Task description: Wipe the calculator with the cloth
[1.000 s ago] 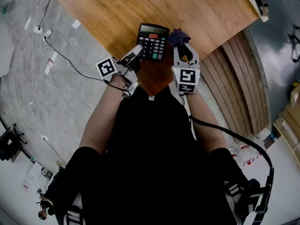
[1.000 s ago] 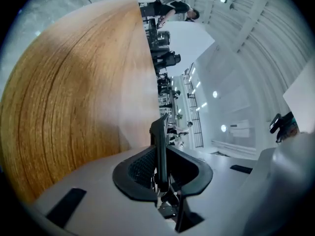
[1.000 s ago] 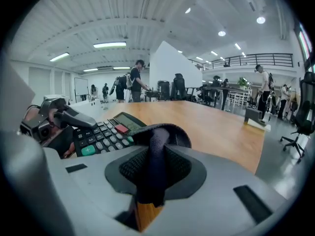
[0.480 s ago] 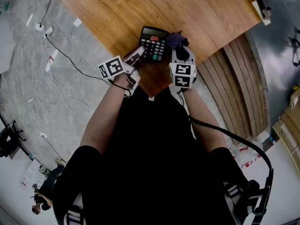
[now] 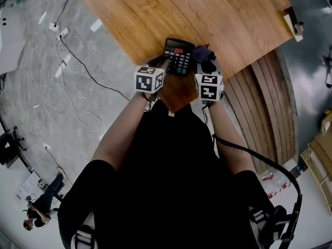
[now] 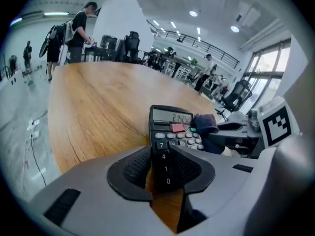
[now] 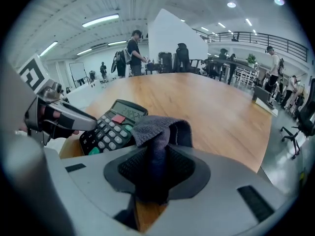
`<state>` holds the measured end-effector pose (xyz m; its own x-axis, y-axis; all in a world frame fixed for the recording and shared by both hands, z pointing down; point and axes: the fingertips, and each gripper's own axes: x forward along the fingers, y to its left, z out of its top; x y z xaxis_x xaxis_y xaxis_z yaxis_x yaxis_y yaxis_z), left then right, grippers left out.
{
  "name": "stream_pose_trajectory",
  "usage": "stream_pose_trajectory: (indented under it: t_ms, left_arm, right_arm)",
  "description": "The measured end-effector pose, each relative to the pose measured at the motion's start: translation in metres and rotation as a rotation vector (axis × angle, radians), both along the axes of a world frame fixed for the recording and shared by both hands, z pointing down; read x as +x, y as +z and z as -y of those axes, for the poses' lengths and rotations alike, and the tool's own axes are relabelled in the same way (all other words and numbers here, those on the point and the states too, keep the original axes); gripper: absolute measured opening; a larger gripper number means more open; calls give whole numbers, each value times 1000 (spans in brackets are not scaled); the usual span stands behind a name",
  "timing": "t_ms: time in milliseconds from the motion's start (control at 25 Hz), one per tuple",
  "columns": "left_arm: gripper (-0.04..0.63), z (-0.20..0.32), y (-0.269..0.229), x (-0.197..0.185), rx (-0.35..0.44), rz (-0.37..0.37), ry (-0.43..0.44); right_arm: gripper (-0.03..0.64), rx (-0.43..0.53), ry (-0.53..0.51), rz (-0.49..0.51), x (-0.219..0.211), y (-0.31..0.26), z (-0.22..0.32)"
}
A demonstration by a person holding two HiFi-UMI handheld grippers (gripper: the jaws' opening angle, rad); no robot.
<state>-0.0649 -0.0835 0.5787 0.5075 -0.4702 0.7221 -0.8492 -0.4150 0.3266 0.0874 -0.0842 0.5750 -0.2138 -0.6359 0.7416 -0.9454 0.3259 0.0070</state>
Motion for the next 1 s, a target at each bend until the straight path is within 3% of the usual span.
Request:
stream_pose_trajectory:
  t_ms: [200, 440, 600, 840, 1000]
  left_arm:
    - [92, 1, -21, 2, 169, 111, 58]
    - [9, 10, -65, 10, 323, 66, 37]
    - [8, 13, -89, 24, 386, 34, 39]
    - [6, 14, -133, 35, 466, -54, 48]
    - [6, 16, -163, 48, 536, -89, 47]
  right_arm:
    - [81, 47, 18, -17, 7, -20, -6]
    - [81, 165, 16, 33, 4, -66, -3]
    - [81, 198, 31, 50, 10, -80, 0]
    - [21, 351, 21, 98, -5, -133, -2]
    - [15, 454, -4, 164, -12, -170, -3]
